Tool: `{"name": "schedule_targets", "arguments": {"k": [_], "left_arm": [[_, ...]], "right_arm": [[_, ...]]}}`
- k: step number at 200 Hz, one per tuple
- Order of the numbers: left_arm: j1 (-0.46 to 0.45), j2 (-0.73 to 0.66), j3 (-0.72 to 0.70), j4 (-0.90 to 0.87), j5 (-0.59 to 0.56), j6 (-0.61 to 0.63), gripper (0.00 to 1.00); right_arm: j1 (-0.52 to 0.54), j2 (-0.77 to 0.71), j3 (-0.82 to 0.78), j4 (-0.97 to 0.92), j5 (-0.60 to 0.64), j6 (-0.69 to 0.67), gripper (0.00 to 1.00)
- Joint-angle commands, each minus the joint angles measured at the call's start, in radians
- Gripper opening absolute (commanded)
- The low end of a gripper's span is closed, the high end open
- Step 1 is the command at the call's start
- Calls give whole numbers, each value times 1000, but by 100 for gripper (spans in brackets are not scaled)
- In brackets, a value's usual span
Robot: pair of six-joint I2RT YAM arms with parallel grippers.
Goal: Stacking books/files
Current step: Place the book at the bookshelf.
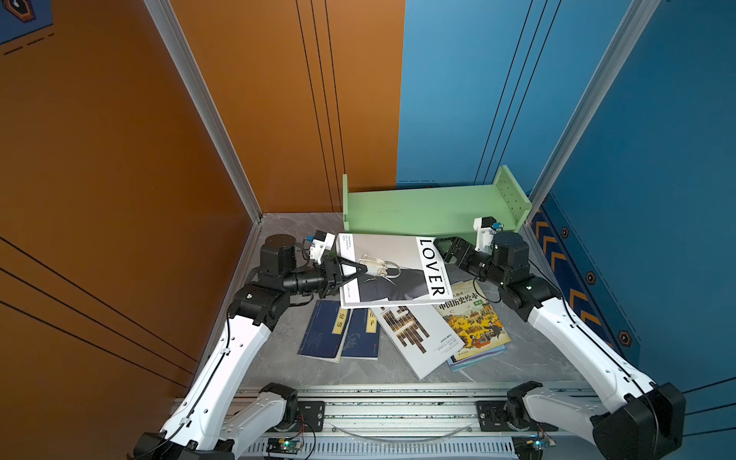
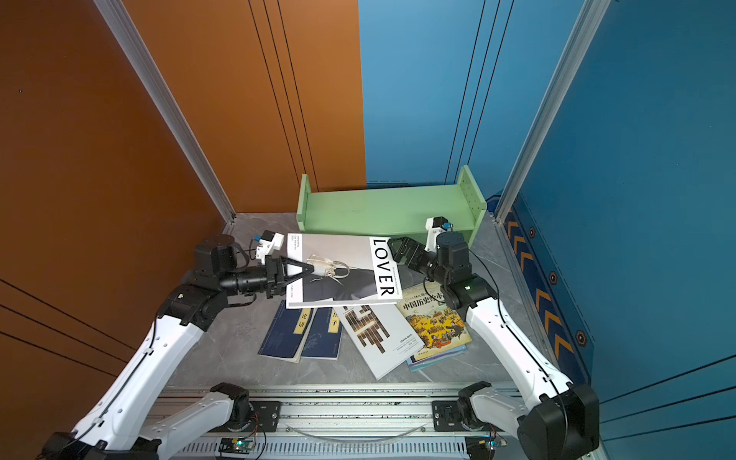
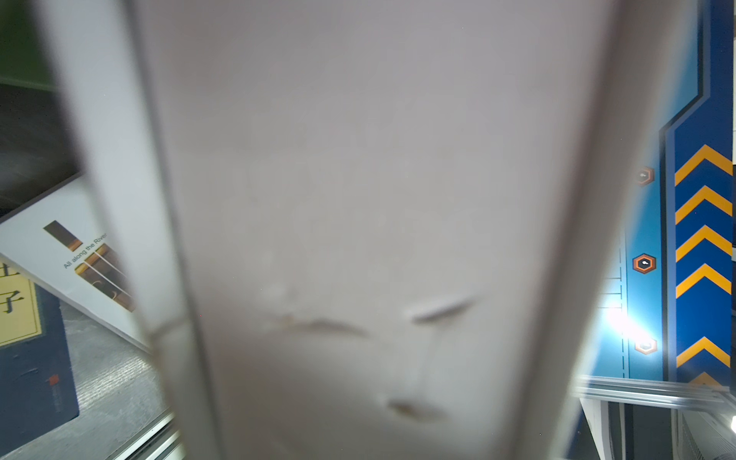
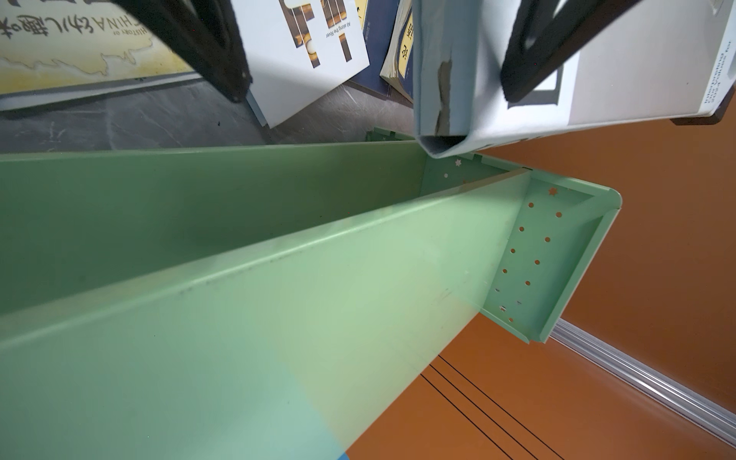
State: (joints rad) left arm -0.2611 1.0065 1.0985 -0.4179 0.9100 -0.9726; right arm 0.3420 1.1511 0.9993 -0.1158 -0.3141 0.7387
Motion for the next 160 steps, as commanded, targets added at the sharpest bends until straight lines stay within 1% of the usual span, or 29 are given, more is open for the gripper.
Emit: {"name": "schedule_targets", "arguments": {"k": [1,66,115,160], "left_arm": [[-12,-14,69,64,104,18,16],[-22,-10,113,71,113,17,16],[-26,-9,125,146,133,-36,16],[-27,-5,148,158,130,-41,16]], "right_arm": [[-14,-23,22,-42,-8,15,100],[-26,-61,17,-38,-12,36,100],[-43,-85,29,-34,-26,42,100],[-66,-94,33,-8,-52,53,100]]}}
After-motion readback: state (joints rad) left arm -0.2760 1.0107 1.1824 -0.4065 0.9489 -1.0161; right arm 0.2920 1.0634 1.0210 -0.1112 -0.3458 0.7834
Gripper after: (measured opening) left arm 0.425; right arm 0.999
